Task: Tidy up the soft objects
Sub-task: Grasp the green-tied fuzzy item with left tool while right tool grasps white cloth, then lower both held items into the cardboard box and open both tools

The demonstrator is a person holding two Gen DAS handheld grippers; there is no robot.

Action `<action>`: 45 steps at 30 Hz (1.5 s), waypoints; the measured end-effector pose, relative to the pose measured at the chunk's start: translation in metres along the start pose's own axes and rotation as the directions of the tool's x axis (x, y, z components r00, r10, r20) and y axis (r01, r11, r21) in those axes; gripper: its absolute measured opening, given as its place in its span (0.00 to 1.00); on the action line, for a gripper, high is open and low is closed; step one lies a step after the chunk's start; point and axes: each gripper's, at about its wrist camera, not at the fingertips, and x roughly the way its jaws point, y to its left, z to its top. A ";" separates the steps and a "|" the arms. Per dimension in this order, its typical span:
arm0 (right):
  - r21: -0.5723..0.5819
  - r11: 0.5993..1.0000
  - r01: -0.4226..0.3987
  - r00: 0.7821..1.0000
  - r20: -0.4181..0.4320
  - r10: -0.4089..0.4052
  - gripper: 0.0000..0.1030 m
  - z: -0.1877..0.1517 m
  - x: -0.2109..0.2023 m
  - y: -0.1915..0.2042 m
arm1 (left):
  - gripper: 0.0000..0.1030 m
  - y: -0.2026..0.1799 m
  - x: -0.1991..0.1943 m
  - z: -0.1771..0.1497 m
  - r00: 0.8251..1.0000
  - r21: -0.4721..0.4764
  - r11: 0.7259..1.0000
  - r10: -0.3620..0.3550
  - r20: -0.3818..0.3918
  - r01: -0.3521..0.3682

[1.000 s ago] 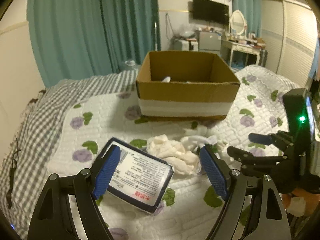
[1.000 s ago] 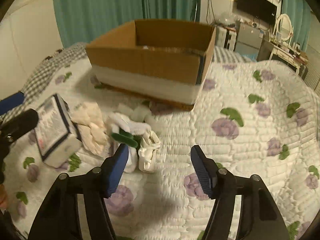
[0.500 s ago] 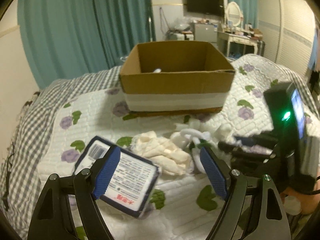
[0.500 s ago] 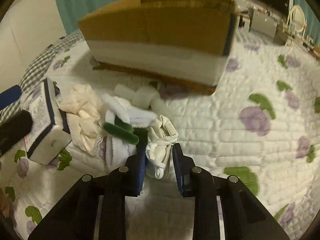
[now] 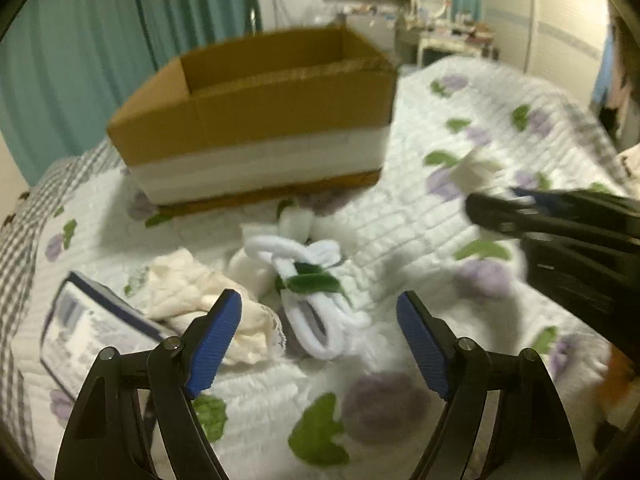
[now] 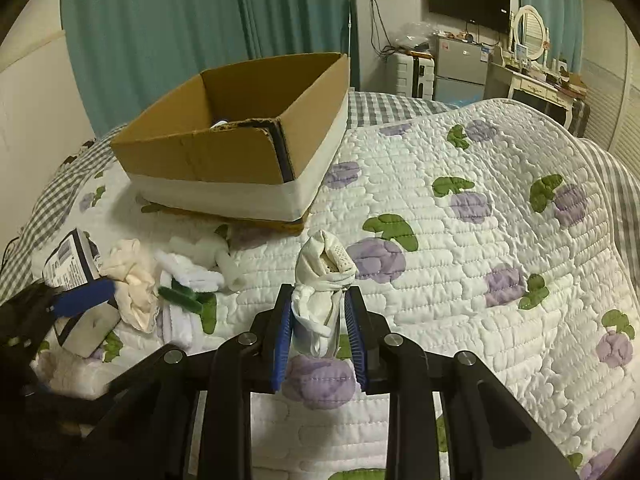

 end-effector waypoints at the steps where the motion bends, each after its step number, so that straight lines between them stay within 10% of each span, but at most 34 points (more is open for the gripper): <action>1: -0.006 1.000 0.001 1.000 -0.001 -0.001 0.24 0.000 0.001 0.001 | 0.74 0.001 0.006 0.001 1.000 -0.009 1.000 0.002 -0.013 -0.002; 11: -0.030 1.000 -0.001 1.000 -0.004 0.001 0.25 -0.003 0.004 0.004 | 0.36 0.005 0.037 0.002 0.997 -0.020 0.999 -0.034 -0.063 0.032; 32: -0.039 0.999 -0.037 0.991 0.124 0.042 0.21 0.008 -0.092 0.026 | 0.35 0.031 -0.127 0.028 0.969 0.019 0.988 -0.157 0.192 0.156; 45: -0.135 0.989 -0.060 0.960 0.263 0.094 0.21 0.096 -0.131 0.061 | 0.35 0.062 -0.141 0.092 0.953 0.098 0.994 -0.071 0.295 0.043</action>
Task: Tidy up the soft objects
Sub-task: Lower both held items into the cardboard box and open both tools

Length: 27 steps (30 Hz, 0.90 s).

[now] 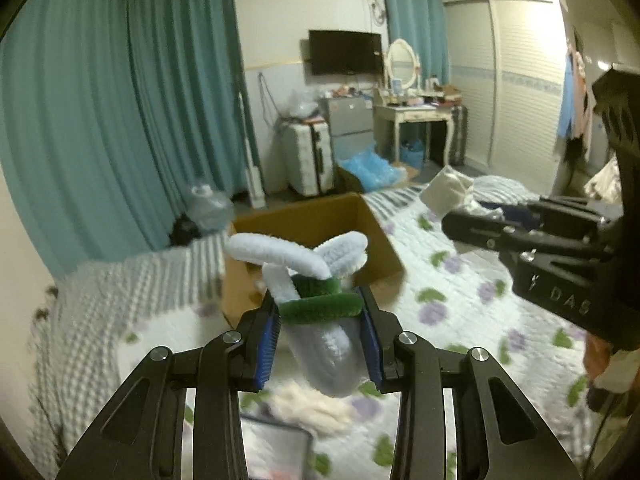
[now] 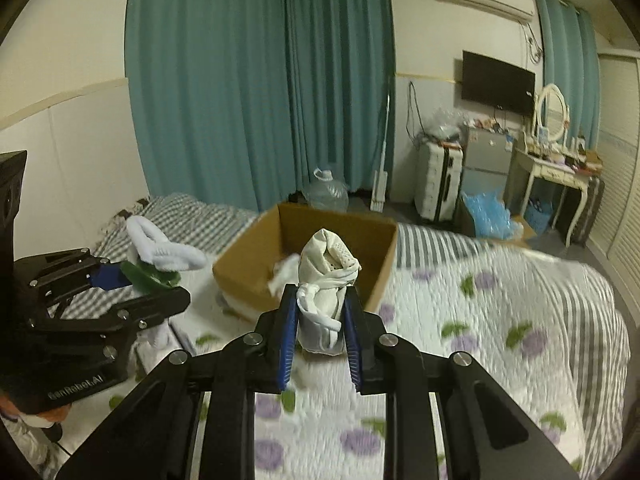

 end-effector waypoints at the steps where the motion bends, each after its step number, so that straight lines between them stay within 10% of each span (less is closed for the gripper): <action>1: -0.003 1.000 -0.002 1.000 0.004 0.002 0.21 0.007 0.005 -0.001 | 0.35 0.007 0.009 0.006 1.000 -0.006 1.000 0.002 0.003 -0.002; 20: 0.056 0.998 -0.011 0.991 -0.134 0.018 0.23 0.033 0.191 -0.040 | 0.45 0.036 0.179 0.021 0.995 0.056 0.998 0.015 -0.103 -0.010; 25: 0.050 0.998 0.035 0.992 -0.122 -0.029 0.85 0.027 0.195 -0.045 | 0.68 0.036 0.190 0.018 0.986 0.056 0.995 0.092 -0.141 -0.085; 27: 0.073 0.997 0.032 0.995 -0.097 -0.025 0.88 0.025 0.188 -0.049 | 0.68 0.038 0.187 0.016 0.983 0.043 0.995 0.092 -0.160 -0.086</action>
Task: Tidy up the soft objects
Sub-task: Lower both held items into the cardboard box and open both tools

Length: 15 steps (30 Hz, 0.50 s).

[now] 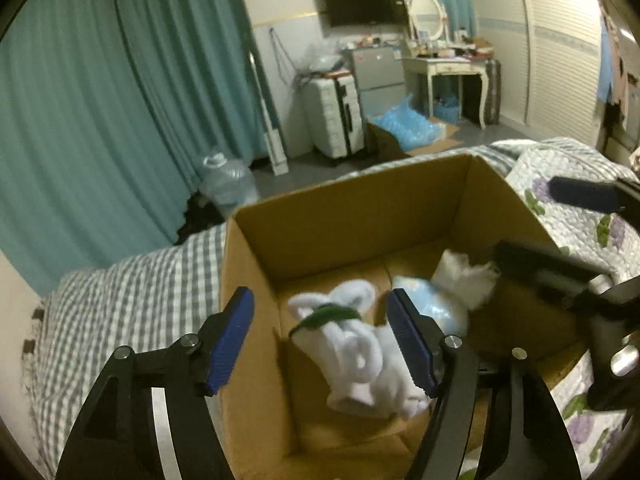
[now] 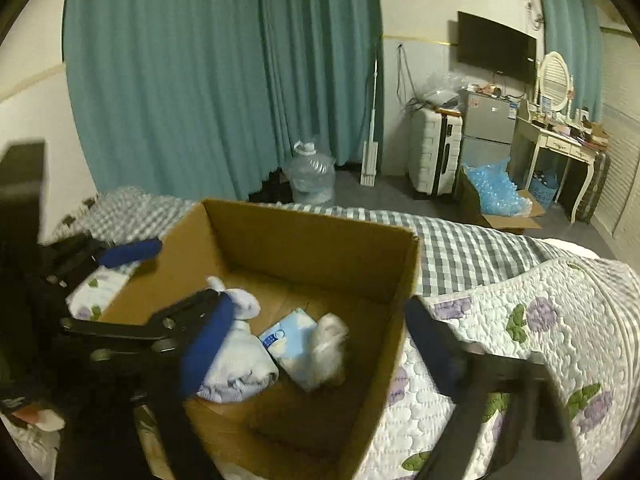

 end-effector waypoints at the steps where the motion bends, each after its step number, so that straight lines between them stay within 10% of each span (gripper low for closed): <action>1: 0.009 1.000 0.003 1.000 0.007 -0.003 0.88 0.000 -0.006 -0.002 | 0.68 0.002 -0.006 -0.001 1.000 -0.005 1.000 -0.004 0.002 0.004; 15: -0.139 0.990 0.030 0.990 0.140 -0.010 0.97 0.018 -0.176 0.059 | 0.78 0.088 -0.223 0.005 0.973 -0.095 0.995 0.012 0.232 0.010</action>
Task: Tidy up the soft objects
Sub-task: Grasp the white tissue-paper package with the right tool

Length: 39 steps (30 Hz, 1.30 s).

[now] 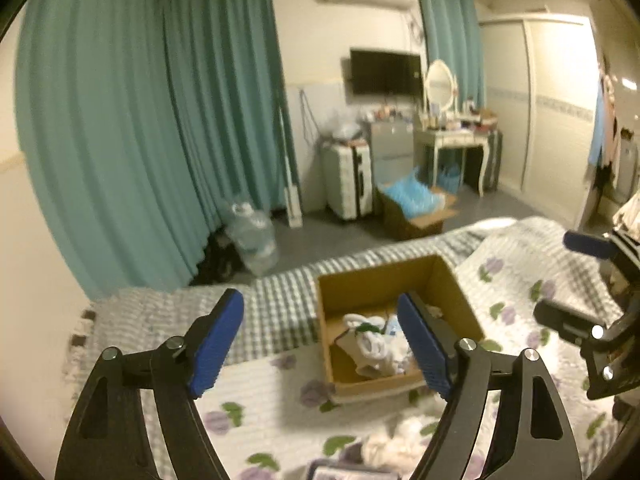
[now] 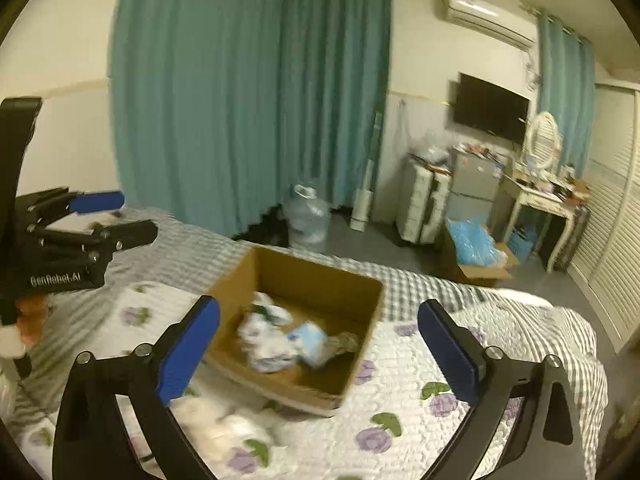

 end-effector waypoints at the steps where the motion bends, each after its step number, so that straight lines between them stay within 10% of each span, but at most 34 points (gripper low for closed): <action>1: -0.016 1.000 -0.024 1.000 0.007 0.024 0.98 0.004 -0.012 0.008 | 0.78 0.005 -0.014 -0.001 1.000 0.007 1.000 0.010 0.014 -0.010; 10: -0.173 0.972 -0.157 0.987 0.017 0.163 0.98 -0.019 -0.085 0.095 | 0.78 0.035 -0.083 -0.073 0.994 0.119 0.986 0.112 0.011 -0.113; 23: -0.118 0.958 -0.260 0.937 -0.271 0.221 0.98 -0.184 0.059 0.181 | 0.78 0.036 -0.004 -0.215 0.971 0.000 0.993 0.111 -0.212 -0.114; 39: -0.076 0.956 -0.283 0.916 -0.317 0.246 0.91 -0.194 0.123 0.186 | 0.78 0.066 0.025 -0.243 0.942 -0.083 0.982 0.139 -0.305 -0.172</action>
